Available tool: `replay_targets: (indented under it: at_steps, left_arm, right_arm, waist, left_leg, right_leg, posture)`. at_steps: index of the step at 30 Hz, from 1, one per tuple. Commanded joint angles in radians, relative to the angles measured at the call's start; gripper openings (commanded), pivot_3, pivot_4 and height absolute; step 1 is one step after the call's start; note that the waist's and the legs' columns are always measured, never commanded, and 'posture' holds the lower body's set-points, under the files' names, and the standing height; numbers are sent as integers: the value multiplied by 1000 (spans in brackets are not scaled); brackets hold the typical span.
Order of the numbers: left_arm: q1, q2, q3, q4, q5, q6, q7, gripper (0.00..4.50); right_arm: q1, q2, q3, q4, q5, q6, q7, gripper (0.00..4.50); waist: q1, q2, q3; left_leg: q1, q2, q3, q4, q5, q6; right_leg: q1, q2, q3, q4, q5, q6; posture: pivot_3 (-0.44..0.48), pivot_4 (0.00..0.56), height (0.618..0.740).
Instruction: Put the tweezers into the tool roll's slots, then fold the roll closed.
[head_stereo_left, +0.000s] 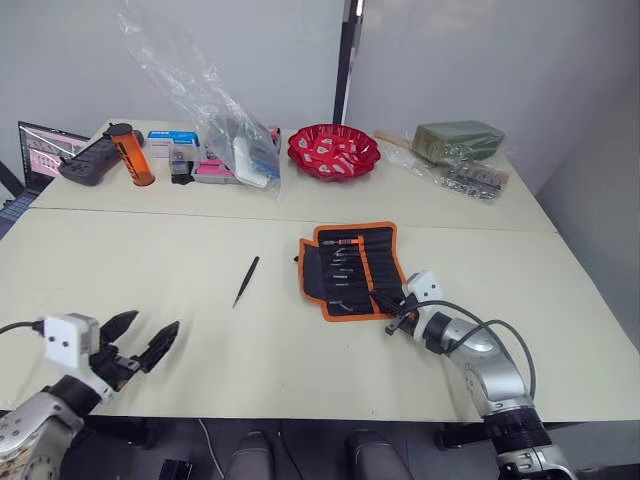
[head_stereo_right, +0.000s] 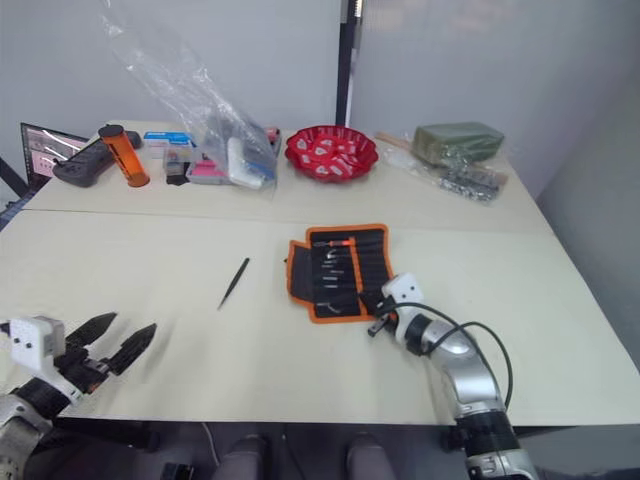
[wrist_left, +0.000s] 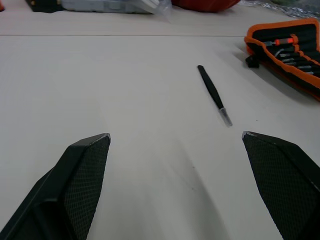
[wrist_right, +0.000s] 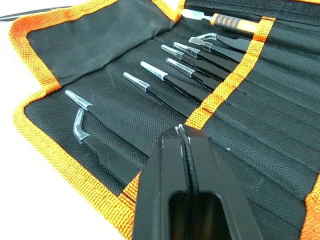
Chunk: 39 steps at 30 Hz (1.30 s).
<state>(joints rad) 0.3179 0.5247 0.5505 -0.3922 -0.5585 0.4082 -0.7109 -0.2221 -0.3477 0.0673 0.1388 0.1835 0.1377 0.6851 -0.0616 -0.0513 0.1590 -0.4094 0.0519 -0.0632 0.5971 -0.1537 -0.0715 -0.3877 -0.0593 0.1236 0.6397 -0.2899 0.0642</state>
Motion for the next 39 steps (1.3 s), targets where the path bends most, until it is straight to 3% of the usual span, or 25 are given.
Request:
replay_targets:
  at_steps: [1, 6, 12, 22, 23, 25, 35, 39]
  left_arm:
    - [-103, 59, -90, -36, 43, 61, 58, 4490]
    - [-312, 37, -248, -24, 17, 239, 167, 4490]
    - [-480, -19, -377, 52, 110, 324, 299, 4490]
    - [-489, -57, -474, 43, 205, 366, 397, 4490]
    - [-490, -62, -483, 46, 216, 366, 404, 3946]
    - [-488, -71, -495, 46, 239, 363, 421, 3506]
    - [-481, -94, -486, 41, 309, 324, 464, 65]
    - [-521, -77, -439, 58, 306, 284, 448, 25]
  right_arm:
    - [42, -1, 7, 32, -19, 26, -19, 0]
    - [56, 7, 3, 9, -18, 32, -40, 0]
    - [71, 15, -4, -16, -18, 39, -68, 0]
    - [99, 14, -13, -50, -14, 48, -99, 0]
    - [99, 15, -13, -51, -14, 48, -100, 0]
    - [98, 16, -12, -53, -15, 48, -102, 0]
    - [93, 21, -1, -54, -17, 48, -107, 0]
    - [93, 25, 5, -58, -18, 49, -109, 0]
  waist:
    - [6, 0, 0]
    - [14, 0, 0]
    - [9, -2, -2]
    - [18, -2, -2]
    - [18, -2, -2]
    - [18, -2, -2]
    - [17, -2, -2]
    - [17, -2, -2]
  left_leg:
    - [0, 0, 0, 0, 0, 0]
    - [0, -1, 1, 0, 0, 0]
    - [-1, -1, 1, -1, 3, 4]
    - [-3, -1, 1, -3, 5, 8]
    - [-3, -1, 1, -3, 5, 8]
    - [-3, -1, 1, -3, 5, 7]
    - [-3, -1, 1, -3, 5, 7]
    - [-3, -1, 1, -3, 5, 7]
  right_leg:
    - [0, 0, 0, 0, 0, 0]
    - [0, 0, 0, -1, 0, 1]
    - [3, 1, 1, 4, 4, 7]
    - [1, 1, 1, 2, 2, 4]
    - [1, 1, 1, 2, 2, 3]
    - [1, 1, 1, 2, 2, 3]
    - [1, 1, 1, 2, 2, 3]
    - [1, 1, 1, 2, 2, 3]
  posture:
    - [0, 150, 740]
    - [0, 150, 740]
    - [0, 150, 740]
    - [0, 150, 740]
    - [0, 150, 740]
    - [0, 150, 740]
    - [0, 150, 740]
    - [0, 150, 740]
